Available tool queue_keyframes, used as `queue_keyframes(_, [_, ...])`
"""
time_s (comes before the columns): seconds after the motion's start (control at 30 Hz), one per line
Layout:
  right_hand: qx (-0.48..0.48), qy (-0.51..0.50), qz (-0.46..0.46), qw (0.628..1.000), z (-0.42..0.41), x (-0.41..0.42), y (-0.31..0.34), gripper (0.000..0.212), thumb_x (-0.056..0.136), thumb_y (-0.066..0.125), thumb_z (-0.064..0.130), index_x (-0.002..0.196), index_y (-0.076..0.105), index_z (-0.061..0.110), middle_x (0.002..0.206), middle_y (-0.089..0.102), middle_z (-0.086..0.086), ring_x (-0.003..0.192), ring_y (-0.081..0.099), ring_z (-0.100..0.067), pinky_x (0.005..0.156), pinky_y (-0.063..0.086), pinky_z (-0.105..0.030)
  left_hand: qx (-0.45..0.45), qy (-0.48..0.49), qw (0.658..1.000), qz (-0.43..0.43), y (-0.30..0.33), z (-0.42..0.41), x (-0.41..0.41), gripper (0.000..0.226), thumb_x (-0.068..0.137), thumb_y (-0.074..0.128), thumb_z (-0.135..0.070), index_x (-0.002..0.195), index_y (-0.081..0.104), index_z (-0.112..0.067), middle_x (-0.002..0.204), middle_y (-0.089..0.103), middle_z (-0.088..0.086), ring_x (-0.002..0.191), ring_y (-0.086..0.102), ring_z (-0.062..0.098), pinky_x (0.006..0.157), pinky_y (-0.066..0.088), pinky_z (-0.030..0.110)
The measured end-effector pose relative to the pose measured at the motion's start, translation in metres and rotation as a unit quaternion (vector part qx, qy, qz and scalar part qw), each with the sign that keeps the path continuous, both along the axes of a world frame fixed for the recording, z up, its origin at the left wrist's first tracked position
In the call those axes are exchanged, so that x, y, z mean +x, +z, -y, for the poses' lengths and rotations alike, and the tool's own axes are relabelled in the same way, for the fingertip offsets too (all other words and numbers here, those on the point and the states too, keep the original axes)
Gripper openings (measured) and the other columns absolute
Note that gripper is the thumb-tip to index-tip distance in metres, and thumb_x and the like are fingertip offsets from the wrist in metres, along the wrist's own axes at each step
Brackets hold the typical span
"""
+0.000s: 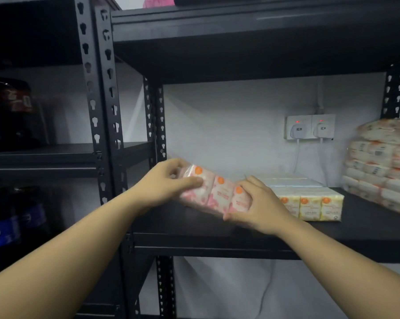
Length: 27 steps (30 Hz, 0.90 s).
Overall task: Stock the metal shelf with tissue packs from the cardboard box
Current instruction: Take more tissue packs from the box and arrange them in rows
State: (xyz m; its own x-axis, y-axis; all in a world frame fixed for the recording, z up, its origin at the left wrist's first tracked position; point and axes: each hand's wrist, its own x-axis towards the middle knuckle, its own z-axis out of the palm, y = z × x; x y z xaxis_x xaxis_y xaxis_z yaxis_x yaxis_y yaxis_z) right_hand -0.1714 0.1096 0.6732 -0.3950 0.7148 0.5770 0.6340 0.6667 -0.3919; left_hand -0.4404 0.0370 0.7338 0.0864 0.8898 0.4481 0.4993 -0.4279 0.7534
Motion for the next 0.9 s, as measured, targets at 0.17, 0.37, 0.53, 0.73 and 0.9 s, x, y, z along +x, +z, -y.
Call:
queue_keyframes(0.17, [-0.016, -0.021, 0.008, 1.000, -0.012, 0.005, -0.010, 0.060, 0.076, 0.077, 0.066, 0.129, 0.065, 0.042, 0.106, 0.051, 0.022, 0.105, 0.051, 0.000, 0.090, 0.046, -0.029, -0.031, -0.041, 0.999, -0.008, -0.044, -0.021, -0.024, 0.034, 0.093, 0.076, -0.027, 0.125, 0.066, -0.020, 0.117, 0.077, 0.004, 0.108, 0.075, 0.021, 0.096, 0.059, 0.050])
queue_keyframes(0.37, [0.014, -0.043, 0.022, 0.999, -0.013, -0.004, -0.023, 0.062, 0.082, 0.075, 0.061, 0.137, 0.062, 0.036, 0.127, 0.055, 0.020, 0.123, 0.047, -0.005, 0.104, 0.039, -0.025, -0.051, -0.017, 0.997, -0.050, -0.075, -0.032, -0.037, 0.040, 0.098, 0.069, -0.025, 0.137, 0.061, -0.029, 0.117, 0.076, -0.018, 0.109, 0.072, 0.004, 0.094, 0.060, 0.031])
queue_keyframes(0.53, [-0.008, -0.049, 0.029, 0.998, -0.015, 0.004, -0.019, 0.060, 0.083, 0.081, 0.049, 0.138, 0.063, 0.032, 0.142, 0.057, 0.015, 0.132, 0.049, -0.008, 0.113, 0.037, -0.027, -0.021, 0.047, 0.985, -0.165, -0.077, -0.047, -0.041, 0.055, 0.094, 0.072, -0.041, 0.146, 0.055, -0.037, 0.135, 0.065, -0.020, 0.120, 0.064, 0.000, 0.105, 0.053, 0.030])
queue_keyframes(0.73, [-0.036, -0.049, 0.027, 0.998, -0.017, 0.026, -0.006, 0.072, 0.074, 0.085, 0.056, 0.139, 0.061, 0.034, 0.138, 0.060, 0.017, 0.124, 0.056, -0.009, 0.104, 0.044, -0.027, 0.036, 0.086, 0.939, -0.331, -0.064, -0.051, -0.016, 0.077, 0.088, 0.065, -0.066, 0.156, 0.042, -0.036, 0.169, 0.027, -0.007, 0.153, 0.032, 0.017, 0.127, 0.020, 0.041])
queue_keyframes(0.9, [-0.024, -0.117, 0.000, 0.993, -0.033, 0.066, 0.001, 0.074, 0.079, 0.067, 0.076, 0.141, 0.060, 0.036, 0.150, 0.054, 0.011, 0.141, 0.044, -0.014, 0.118, 0.037, -0.041, 0.061, 0.118, 0.872, -0.471, -0.059, -0.058, 0.032, 0.088, 0.087, 0.035, -0.088, 0.161, 0.019, -0.045, 0.171, 0.020, 0.001, 0.159, 0.017, 0.022, 0.128, 0.007, 0.055])
